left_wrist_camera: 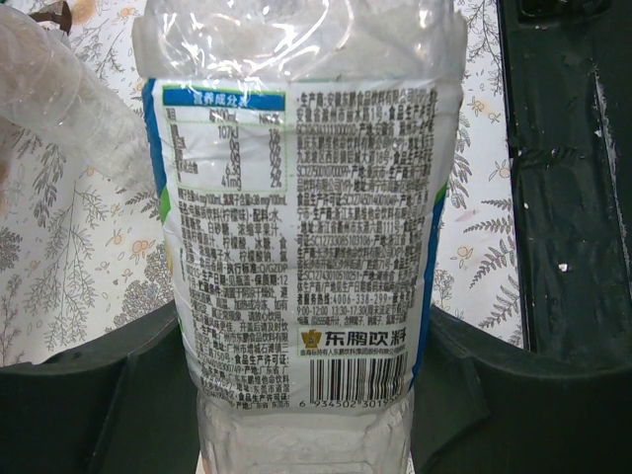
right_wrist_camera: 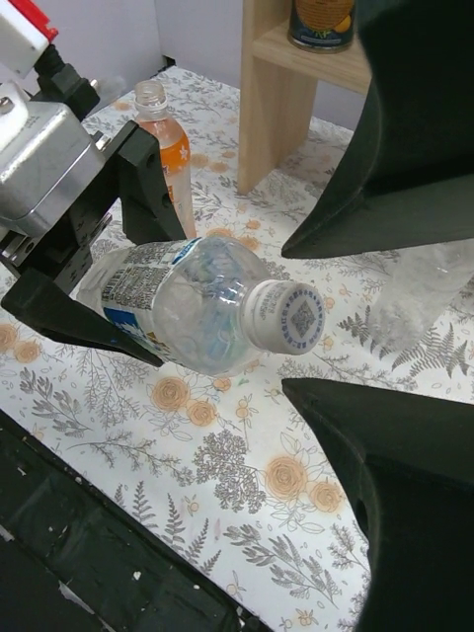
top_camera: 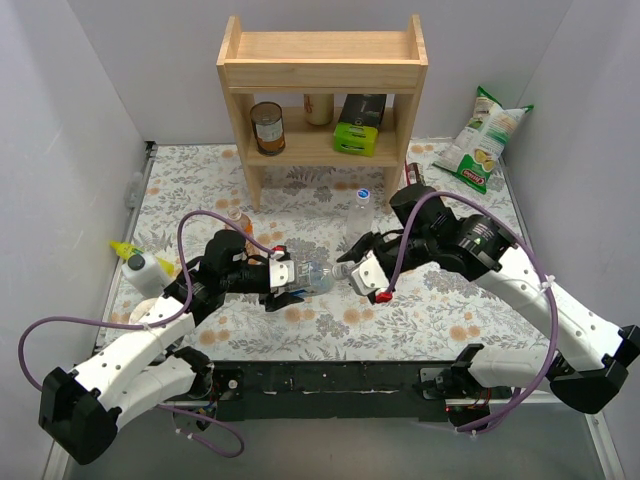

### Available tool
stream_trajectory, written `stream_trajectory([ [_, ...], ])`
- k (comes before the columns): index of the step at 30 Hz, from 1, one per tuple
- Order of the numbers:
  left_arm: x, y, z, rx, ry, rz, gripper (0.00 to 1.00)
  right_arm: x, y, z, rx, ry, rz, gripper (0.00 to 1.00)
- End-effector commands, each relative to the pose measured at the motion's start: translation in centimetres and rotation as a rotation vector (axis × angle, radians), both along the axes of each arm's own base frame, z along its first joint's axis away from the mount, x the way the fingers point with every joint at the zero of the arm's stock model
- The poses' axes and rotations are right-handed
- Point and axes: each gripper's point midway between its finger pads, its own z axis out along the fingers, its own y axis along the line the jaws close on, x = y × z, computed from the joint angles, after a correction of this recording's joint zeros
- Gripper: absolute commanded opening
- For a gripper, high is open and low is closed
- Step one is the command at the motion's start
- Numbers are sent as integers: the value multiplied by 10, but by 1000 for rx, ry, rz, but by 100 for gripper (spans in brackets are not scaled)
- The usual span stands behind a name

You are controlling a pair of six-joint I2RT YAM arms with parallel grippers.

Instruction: Screw on the bottle caps

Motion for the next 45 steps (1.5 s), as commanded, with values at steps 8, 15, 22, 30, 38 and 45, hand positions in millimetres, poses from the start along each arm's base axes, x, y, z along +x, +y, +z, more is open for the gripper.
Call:
stream_trajectory([
  [8, -1, -2, 22, -47, -55, -20, 0, 6, 7, -11, -37, -38, -19, 44],
  [15, 9, 0, 19, -39, -80, 31, 0, 18, 18, -8, -47, 78, -138, 25],
  [22, 88, 17, 74, -154, -312, 424, 0, 28, 30, -9, -186, 966, -438, 2],
  [30, 105, 28, 62, -75, -361, 495, 0, 56, 38, 31, -131, 1474, -392, 32],
  [38, 45, 7, 20, -33, -125, 206, 0, 78, -5, 60, 121, 570, -291, 77],
  [45, 12, -5, 25, -92, -27, 61, 0, 50, -18, 16, 39, 111, -197, 74],
])
